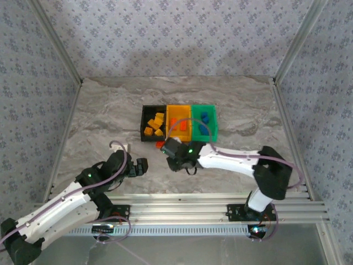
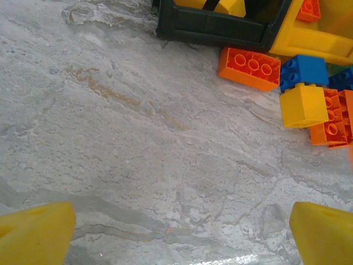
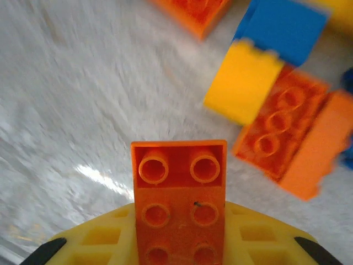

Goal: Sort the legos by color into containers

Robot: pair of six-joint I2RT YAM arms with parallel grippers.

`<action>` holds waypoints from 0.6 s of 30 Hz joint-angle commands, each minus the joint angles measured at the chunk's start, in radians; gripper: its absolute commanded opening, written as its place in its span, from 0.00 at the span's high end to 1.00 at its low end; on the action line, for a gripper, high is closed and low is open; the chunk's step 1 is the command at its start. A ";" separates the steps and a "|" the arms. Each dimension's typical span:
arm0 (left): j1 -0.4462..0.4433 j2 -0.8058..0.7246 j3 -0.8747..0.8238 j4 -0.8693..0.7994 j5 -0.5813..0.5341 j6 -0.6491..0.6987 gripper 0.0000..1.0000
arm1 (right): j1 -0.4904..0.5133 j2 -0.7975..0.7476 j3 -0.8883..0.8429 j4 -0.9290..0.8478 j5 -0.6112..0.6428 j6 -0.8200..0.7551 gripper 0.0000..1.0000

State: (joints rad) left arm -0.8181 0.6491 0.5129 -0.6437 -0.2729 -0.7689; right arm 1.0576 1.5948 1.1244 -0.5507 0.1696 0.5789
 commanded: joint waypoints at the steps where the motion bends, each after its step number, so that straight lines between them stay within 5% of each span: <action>1: 0.007 0.018 0.001 0.037 0.018 0.011 0.00 | -0.094 -0.046 0.059 0.010 0.023 -0.003 0.74; 13: 0.007 0.097 0.007 0.086 0.049 0.033 0.00 | -0.364 0.315 0.476 -0.045 -0.061 -0.022 0.69; 18: 0.009 0.146 0.020 0.119 0.073 0.047 0.00 | -0.398 0.424 0.603 -0.094 -0.092 -0.027 0.49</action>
State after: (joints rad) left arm -0.8146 0.7837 0.5106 -0.5602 -0.2222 -0.7452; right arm 0.6666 1.9968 1.6585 -0.5812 0.1074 0.5621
